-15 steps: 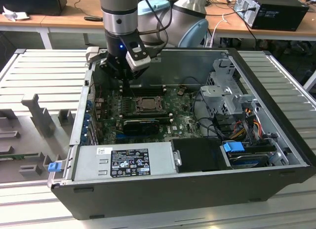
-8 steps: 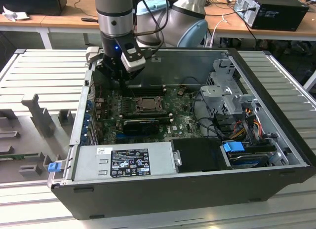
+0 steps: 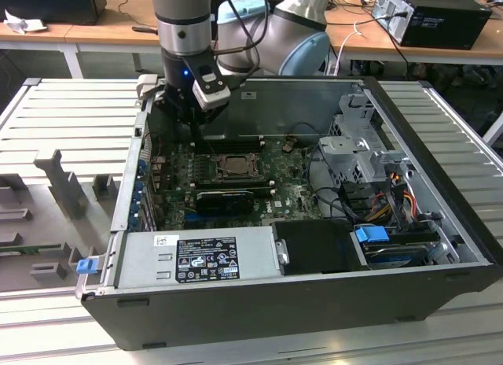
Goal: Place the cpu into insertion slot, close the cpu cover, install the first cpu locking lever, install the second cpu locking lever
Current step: 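Install the first cpu locking lever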
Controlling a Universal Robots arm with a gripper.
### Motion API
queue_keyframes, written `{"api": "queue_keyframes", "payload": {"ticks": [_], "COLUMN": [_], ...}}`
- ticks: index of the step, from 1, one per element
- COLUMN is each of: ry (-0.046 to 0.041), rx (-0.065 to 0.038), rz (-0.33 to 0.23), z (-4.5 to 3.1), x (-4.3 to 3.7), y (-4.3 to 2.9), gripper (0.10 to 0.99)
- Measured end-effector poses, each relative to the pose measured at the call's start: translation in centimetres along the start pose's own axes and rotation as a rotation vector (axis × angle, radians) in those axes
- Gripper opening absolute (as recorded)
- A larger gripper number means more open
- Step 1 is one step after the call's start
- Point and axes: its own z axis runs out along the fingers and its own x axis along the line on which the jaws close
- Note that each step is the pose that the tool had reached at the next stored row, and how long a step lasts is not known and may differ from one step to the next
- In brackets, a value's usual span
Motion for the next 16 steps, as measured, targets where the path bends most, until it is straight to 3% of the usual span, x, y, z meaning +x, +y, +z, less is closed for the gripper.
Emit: {"api": "queue_keyframes", "payload": {"ticks": [5,10,16], "ry": [0.0001,0.0,0.0002], "rx": [-0.001,-0.001,-0.001], "rz": [0.0,0.0,0.0], "z": [0.23,0.28,0.3], "x": [0.06,0.04,-1.0], "y": [1.03,1.07,1.12], "gripper": [0.106,0.106,0.106]}}
